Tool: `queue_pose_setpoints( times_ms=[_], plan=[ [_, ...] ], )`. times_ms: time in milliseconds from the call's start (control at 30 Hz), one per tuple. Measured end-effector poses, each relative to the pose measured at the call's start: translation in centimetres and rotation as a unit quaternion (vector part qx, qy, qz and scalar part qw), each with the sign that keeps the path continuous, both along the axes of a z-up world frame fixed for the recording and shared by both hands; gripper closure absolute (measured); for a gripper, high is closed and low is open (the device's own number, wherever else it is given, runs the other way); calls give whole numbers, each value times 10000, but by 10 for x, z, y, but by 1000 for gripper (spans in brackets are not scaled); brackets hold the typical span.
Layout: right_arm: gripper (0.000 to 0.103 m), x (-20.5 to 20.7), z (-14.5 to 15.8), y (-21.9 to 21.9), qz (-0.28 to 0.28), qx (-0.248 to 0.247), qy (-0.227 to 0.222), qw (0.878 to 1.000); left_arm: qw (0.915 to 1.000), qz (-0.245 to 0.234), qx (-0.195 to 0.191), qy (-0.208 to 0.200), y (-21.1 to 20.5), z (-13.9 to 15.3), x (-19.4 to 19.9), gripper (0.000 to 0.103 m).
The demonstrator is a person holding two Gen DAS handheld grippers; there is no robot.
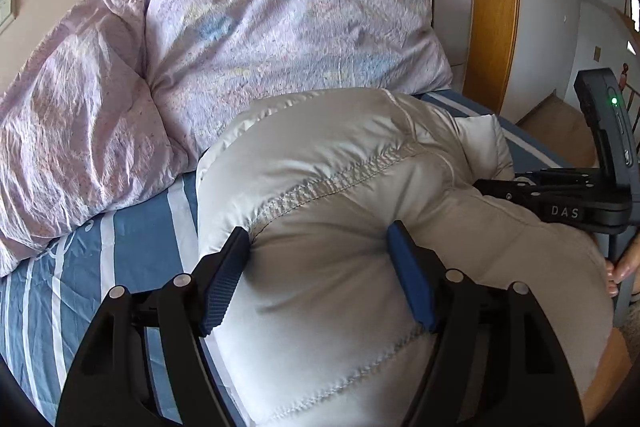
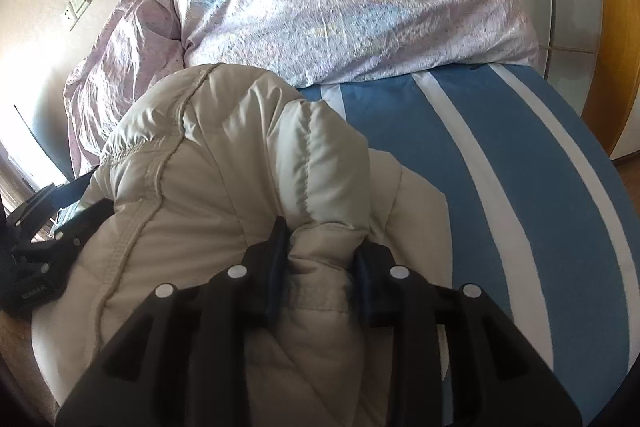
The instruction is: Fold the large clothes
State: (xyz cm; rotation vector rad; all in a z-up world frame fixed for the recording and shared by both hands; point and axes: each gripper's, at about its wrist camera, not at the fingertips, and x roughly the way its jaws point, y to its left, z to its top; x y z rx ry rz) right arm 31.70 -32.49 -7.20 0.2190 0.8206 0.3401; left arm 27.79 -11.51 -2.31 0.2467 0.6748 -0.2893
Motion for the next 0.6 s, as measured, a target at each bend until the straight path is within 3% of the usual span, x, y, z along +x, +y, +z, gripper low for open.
queue_pose_setpoints(
  times_ms=[600],
  plan=[
    [71,4,-18,1,-61,194,35,9998,9987,147,290,-405,-11,-18,-2,30]
  ],
)
